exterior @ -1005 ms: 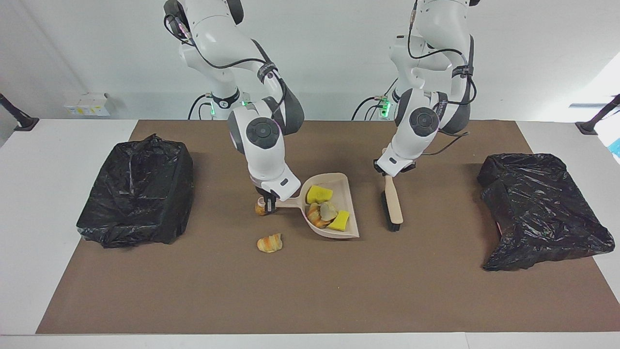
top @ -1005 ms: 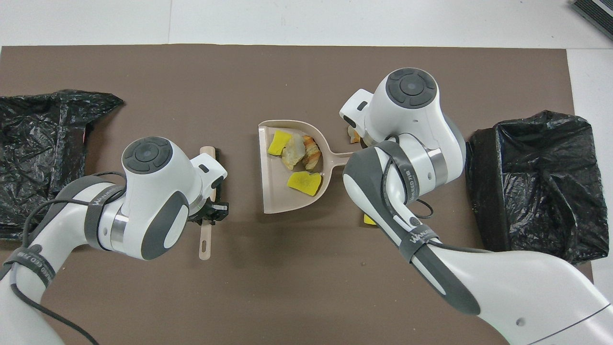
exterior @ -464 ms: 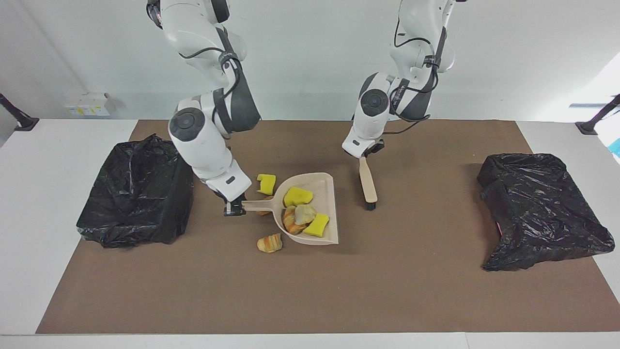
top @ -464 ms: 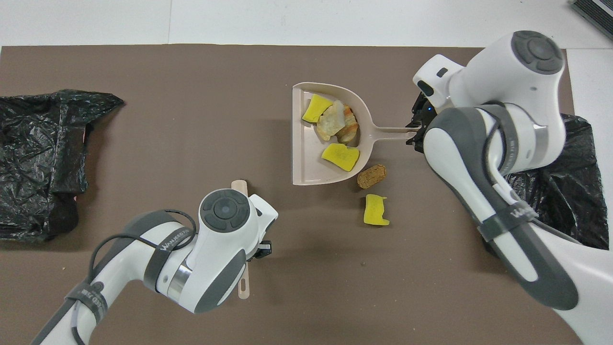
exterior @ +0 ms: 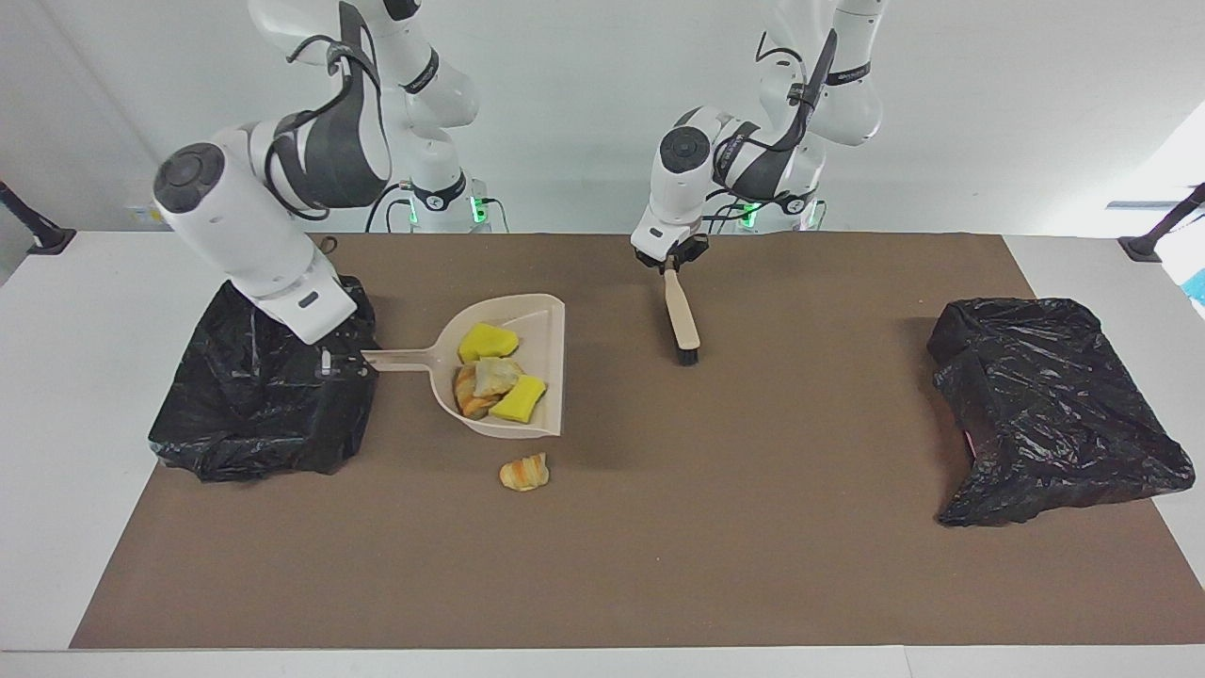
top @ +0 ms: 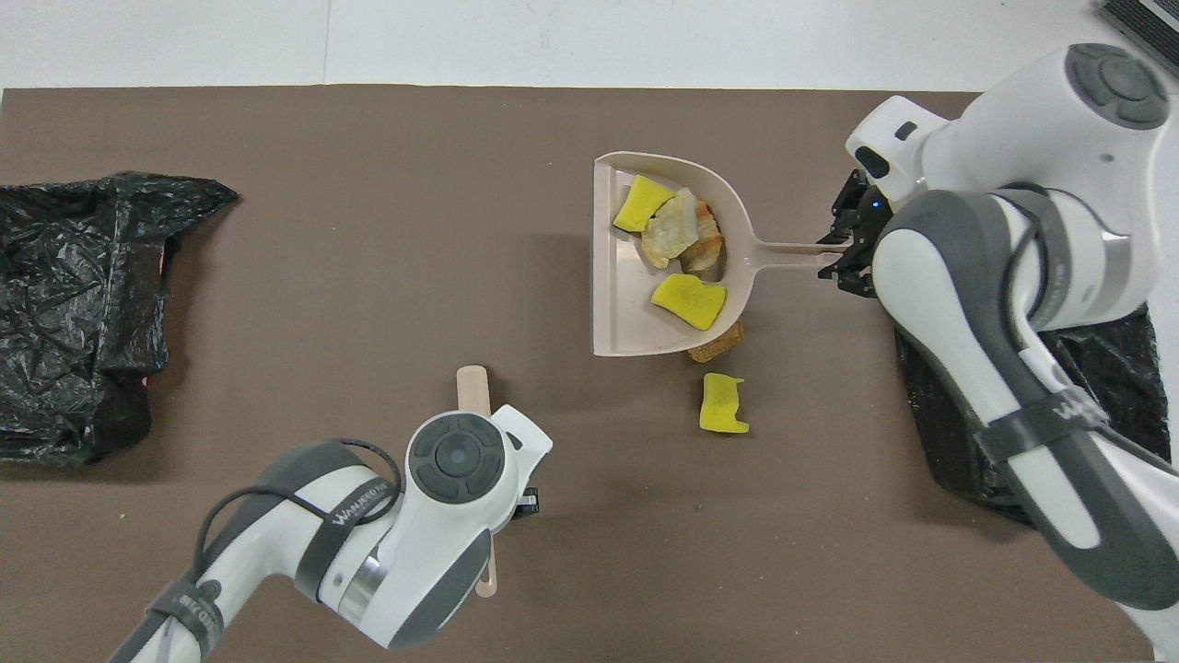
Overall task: Sweep and dump trash in bin
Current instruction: 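Carry the dustpan to the trash bag with the right gripper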
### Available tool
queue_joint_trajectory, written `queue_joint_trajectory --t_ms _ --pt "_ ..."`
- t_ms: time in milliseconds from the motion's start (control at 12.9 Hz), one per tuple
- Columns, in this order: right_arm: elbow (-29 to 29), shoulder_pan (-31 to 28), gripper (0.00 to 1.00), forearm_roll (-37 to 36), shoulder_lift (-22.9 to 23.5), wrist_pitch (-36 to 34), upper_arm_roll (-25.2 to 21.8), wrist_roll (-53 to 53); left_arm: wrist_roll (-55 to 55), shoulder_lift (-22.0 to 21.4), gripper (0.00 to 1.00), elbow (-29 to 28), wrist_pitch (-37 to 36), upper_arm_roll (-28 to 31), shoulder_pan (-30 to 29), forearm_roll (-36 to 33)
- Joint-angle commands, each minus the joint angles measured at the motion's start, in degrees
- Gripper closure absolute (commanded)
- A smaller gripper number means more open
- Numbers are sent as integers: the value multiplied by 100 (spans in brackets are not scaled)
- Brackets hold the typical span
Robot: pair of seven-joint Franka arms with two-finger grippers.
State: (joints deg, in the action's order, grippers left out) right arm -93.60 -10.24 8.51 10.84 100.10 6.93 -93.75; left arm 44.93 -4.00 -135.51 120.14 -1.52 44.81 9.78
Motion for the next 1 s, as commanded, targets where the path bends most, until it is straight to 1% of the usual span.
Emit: queue_joint_trajectory --t_ms 0,77,155,232,386,541,618,773,928 --pt "-817 -783 100 301 -758 -113 72 -966 -54 -154 80 -169 168 91 63 156" --pt "-835 -1056 100 309 -794 -166 63 -1527 -54 -111 44 -108 168 91 37 156" --pt "-836 -1311 100 310 -811 -254 45 -2080 -54 -6 0 93 203 99 -24 147" --pt "-853 -1566 100 283 -872 -289 36 -2338 -89 187 0 330 194 126 -77 147" --pt "-853 -2076 100 161 -899 -255 19 -2760 -255 477 0 761 89 126 -393 86" --pt "-818 -2411 100 -216 -899 -71 -25 -2947 -789 575 0 920 89 143 -787 60" --pt "-818 -2517 100 -444 -891 87 -60 -2939 -1019 584 0 999 80 143 -1042 16" --pt "-748 -2614 100 -1198 -873 298 -78 -2860 -1484 593 0 1157 80 143 -1508 -81" --pt "-739 -2623 100 -1553 -838 597 -183 -2693 -1828 602 0 1412 -25 161 -1878 -81"
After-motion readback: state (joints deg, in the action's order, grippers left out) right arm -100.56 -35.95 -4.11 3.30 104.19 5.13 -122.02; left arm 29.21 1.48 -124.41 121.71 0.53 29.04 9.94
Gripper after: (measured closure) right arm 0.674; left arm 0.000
